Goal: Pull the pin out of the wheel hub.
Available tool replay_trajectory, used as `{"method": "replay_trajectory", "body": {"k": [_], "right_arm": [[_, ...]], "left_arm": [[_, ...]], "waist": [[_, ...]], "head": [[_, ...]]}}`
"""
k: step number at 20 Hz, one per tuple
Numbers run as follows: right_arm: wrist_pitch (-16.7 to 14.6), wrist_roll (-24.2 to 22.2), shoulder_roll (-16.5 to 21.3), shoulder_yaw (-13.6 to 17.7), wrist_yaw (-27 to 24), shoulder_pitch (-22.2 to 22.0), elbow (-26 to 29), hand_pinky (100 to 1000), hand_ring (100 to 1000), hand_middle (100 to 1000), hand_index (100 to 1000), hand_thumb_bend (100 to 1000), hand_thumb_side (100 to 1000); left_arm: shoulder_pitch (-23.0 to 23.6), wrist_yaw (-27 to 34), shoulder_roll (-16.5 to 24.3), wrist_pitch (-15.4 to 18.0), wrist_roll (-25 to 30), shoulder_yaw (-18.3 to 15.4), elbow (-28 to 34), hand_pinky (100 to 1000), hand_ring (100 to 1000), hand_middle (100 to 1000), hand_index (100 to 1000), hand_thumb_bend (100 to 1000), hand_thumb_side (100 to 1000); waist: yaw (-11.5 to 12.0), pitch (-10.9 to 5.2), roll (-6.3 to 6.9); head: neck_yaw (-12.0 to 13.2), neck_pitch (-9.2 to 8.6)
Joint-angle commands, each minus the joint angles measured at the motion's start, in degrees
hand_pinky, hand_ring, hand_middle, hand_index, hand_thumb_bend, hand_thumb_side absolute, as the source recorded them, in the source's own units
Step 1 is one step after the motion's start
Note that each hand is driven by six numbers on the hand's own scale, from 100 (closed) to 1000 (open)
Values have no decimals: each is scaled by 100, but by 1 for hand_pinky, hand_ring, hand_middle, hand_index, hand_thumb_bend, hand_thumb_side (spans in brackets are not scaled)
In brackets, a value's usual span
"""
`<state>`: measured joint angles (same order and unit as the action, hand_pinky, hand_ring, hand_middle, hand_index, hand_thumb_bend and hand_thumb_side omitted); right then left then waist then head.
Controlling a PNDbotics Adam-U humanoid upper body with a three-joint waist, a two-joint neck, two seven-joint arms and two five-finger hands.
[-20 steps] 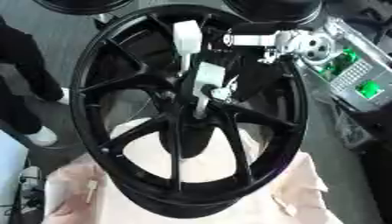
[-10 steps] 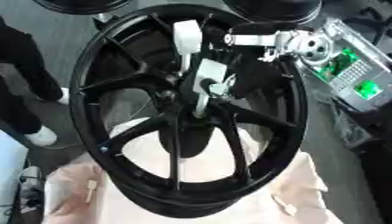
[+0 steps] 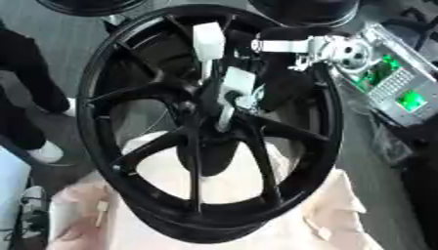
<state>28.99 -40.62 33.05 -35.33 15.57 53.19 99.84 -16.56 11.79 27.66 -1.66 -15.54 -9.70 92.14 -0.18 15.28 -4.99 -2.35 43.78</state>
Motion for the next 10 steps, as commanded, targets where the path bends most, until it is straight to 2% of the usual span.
{"method": "replay_trajectory", "body": {"k": [1,7,10], "right_arm": [[152,-107,183,57,-82,31,52,748,692,421,718,100,349],[233,-32,207,75,-162,6,92,716,639,386,682,100,328],[276,30,224,90,-229,8,121,685,594,356,641,100,282]], "left_arm": [[-22,-12,103,3,14,-58,79,585,799,639,699,226,719],[-10,-17,98,-1,27,-57,76,586,798,638,698,219,723],[-7,-19,98,1,32,-61,75,587,799,638,696,217,725]], "waist": [[-10,-71,48],[-13,-65,49],[-12,-67,51]], "head": [[-24,33],[-35,33],[-40,33]]}}
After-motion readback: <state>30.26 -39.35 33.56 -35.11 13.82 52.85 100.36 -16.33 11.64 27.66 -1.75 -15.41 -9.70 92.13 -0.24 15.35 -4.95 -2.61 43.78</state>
